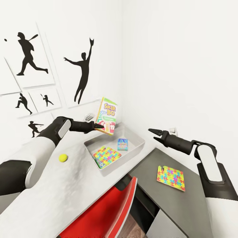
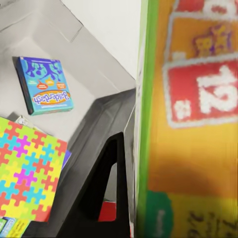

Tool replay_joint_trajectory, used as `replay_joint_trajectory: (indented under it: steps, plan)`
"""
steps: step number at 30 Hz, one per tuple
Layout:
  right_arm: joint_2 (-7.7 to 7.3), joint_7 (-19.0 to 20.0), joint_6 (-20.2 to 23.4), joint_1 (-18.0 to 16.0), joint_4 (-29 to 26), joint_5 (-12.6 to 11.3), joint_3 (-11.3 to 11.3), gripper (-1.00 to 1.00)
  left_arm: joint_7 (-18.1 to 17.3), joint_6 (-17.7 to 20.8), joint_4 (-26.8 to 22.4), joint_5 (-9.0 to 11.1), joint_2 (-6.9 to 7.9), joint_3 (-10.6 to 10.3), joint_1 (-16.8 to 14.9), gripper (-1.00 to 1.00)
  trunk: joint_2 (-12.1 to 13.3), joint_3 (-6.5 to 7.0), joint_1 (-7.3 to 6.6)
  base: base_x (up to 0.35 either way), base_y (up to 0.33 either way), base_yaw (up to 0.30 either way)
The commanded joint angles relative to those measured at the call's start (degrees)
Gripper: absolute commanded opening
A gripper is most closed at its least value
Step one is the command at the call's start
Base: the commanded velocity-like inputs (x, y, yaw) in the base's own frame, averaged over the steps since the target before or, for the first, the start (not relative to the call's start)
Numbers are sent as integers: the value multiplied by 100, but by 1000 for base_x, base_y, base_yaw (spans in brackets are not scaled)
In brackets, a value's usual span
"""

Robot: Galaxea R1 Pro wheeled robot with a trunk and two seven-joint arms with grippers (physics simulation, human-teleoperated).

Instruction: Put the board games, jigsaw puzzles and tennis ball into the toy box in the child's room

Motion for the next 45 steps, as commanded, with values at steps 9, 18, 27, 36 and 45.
replay_joint_trajectory:
  steps: [9, 18, 27, 36, 45]
  plan:
    - [-338, 67, 26, -6, -9, -366, -10, 100, 56, 442, 182, 5, -36, -232, -9, -100, -13, -98, 3, 0, 0, 0]
    - [-368, 62, 26, -6, -18, -480, 15, 100, 72, 625, 196, -91, -110, -265, -16, -100, -13, -183, 3, 0, 0, 0]
    - [-369, 59, 26, -6, -26, -482, 38, 100, -11, 706, 196, -326, -122, -282, -32, -100, -13, -268, 3, 0, 0, 0]
    - [-369, 59, 26, -6, -27, -474, 44, 100, -33, 801, 196, -491, -106, -469, -222, -100, -13, -353, 3, 0, 0, 0]
    - [-377, 65, 26, -6, -27, -482, 31, 100, -802, 787, 145, -533, -146, -976, -237, -100, -13, -438, 3, 0, 0, 0]
